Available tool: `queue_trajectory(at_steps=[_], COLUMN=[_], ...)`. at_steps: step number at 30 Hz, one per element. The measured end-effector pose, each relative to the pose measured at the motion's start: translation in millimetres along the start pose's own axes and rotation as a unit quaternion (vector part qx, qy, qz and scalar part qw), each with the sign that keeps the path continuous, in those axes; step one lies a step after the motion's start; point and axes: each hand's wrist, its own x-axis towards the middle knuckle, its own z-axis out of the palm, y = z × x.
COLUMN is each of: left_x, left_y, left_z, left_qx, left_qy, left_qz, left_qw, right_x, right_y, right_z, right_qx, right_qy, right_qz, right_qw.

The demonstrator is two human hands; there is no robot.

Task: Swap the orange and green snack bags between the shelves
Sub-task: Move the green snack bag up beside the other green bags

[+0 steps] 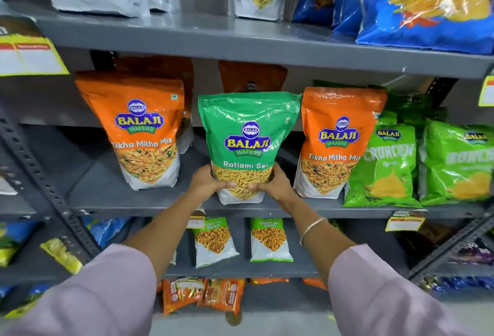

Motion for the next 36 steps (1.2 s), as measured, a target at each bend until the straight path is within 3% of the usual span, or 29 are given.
queue_trajectory(at_steps=[6,11,17,27,36], left_x=[-44,-76,-113,-144,-97], left_y=[2,33,107,244,340], left_z=[-25,-50,-85,-125,-139], left_qx=[0.005,0.003,0.022,0.006,0.037], left_qy=[0.025,0.029,0.003,0.052,0.03], left_qz=[0.011,0.066,0.141,0.251,0.204], left_qw=[1.0,0.997,0.99,0.967,0.978], right_x=[-45,-74,-113,-162,-110], right_y=[-24,-63,-139,-291,-367], right_z=[18,20,4,-45,-67], right_qx=[-0.031,-0.026,-0.041,-0.135,-0.085], right_qy=[-0.012,-0.012,-0.008,0.041,0.041], right_qz=[-0.029,-0.069,-0.099,-0.22,-0.225], right_qw=[0.999,0.997,0.994,0.965,0.97])
